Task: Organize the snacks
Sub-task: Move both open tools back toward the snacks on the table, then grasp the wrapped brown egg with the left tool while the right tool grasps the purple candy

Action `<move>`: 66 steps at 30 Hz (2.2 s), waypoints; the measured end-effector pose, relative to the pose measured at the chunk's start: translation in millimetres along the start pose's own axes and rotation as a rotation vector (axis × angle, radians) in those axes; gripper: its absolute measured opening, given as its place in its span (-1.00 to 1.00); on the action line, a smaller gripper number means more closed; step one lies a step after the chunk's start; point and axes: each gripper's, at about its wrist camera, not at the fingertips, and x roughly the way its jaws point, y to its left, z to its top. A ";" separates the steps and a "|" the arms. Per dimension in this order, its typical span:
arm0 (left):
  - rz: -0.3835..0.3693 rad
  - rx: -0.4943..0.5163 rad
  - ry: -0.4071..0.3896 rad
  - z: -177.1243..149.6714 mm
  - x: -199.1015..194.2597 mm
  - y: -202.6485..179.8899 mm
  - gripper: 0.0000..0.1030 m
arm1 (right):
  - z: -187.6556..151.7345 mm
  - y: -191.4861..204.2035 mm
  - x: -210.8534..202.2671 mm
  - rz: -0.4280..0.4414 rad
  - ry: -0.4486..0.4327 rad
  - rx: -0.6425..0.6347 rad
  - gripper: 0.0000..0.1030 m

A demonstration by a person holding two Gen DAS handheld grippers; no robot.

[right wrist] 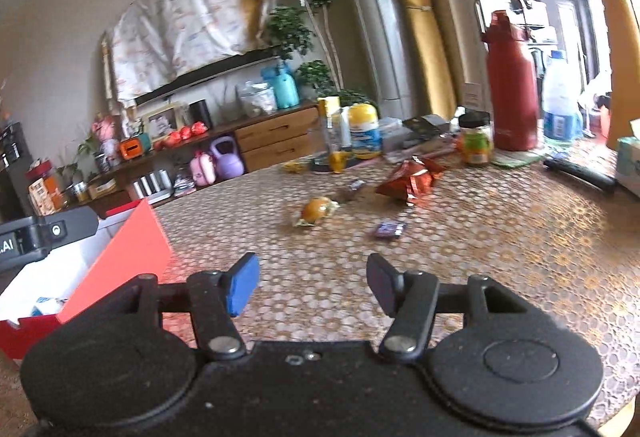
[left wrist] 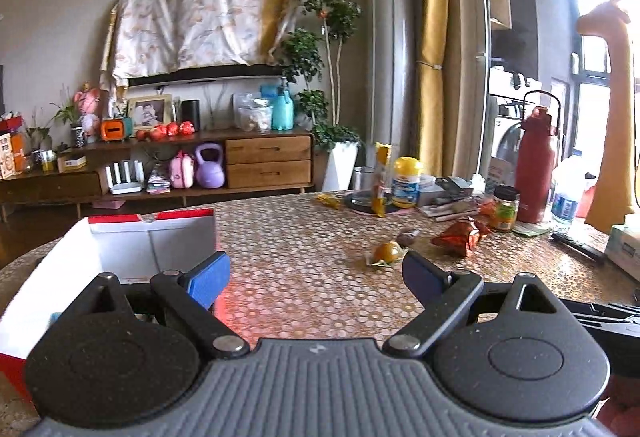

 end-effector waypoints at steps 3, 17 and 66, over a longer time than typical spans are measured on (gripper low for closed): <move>-0.015 0.009 0.008 -2.9 5.4 -10.4 0.81 | 0.9 -11.1 -1.6 -0.004 0.008 0.021 0.21; -0.058 0.041 0.055 -17.1 32.2 -37.4 0.81 | -7.2 -47.3 6.3 -0.056 0.022 0.058 0.40; -0.055 0.209 0.249 -22.3 308.1 -106.9 0.81 | 18.2 -95.3 100.4 -0.019 0.097 0.040 0.52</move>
